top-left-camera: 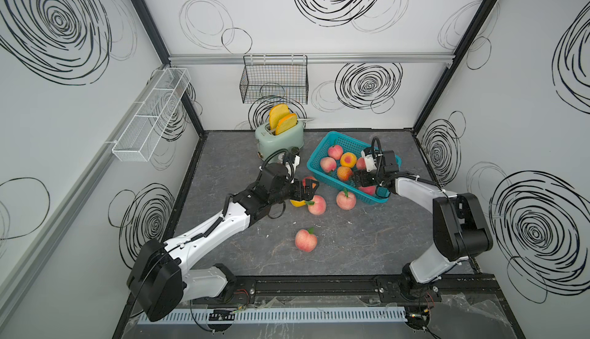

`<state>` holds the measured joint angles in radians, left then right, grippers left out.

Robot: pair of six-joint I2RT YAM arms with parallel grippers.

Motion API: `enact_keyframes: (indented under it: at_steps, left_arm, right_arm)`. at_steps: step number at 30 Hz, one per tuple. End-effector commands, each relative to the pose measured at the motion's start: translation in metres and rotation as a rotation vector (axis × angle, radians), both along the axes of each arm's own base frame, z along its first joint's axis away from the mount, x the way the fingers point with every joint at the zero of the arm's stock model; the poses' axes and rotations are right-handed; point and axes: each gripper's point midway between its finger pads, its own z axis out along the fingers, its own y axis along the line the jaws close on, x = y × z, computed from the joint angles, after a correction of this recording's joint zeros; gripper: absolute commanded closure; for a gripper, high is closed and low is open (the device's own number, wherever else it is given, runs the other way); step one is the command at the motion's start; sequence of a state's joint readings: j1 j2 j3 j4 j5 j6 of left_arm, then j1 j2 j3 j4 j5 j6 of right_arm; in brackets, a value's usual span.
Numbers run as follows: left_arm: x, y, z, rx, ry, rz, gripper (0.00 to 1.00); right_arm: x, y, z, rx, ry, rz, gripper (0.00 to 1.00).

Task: Put the peaches into the basket
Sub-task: Place the peach in the basket.

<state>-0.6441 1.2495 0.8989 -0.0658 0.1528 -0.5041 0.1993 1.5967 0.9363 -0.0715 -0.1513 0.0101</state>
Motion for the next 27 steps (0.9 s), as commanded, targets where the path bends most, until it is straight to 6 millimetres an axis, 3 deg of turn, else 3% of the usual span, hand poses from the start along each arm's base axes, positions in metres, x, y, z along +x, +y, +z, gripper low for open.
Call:
enact_keyframes:
  at_steps: [1, 7, 15, 21, 27]
  left_arm:
    - [-0.002, 0.002, 0.026, -0.012, -0.053, 0.008, 0.02]
    - [-0.015, 0.005, 0.024, 0.020, -0.042, 0.012, 0.02]
    - [-0.034, 0.014, 0.007, 0.074, 0.003, 0.025, 0.02]
    - [-0.051, 0.014, -0.001, 0.093, 0.018, 0.012, 0.02]
    - [-0.070, 0.010, -0.017, 0.118, 0.044, -0.041, 0.02]
  right_arm:
    - [-0.007, 0.001, 0.028, 0.027, -0.088, 0.001, 0.12]
    - [-0.028, 0.015, 0.055, 0.063, -0.147, 0.046, 0.11]
    - [-0.055, 0.047, 0.083, 0.089, -0.197, 0.160, 0.08]
    - [-0.074, 0.066, 0.084, 0.115, -0.170, 0.200, 0.01]
    - [-0.098, 0.081, 0.079, 0.154, -0.163, 0.225, 0.01]
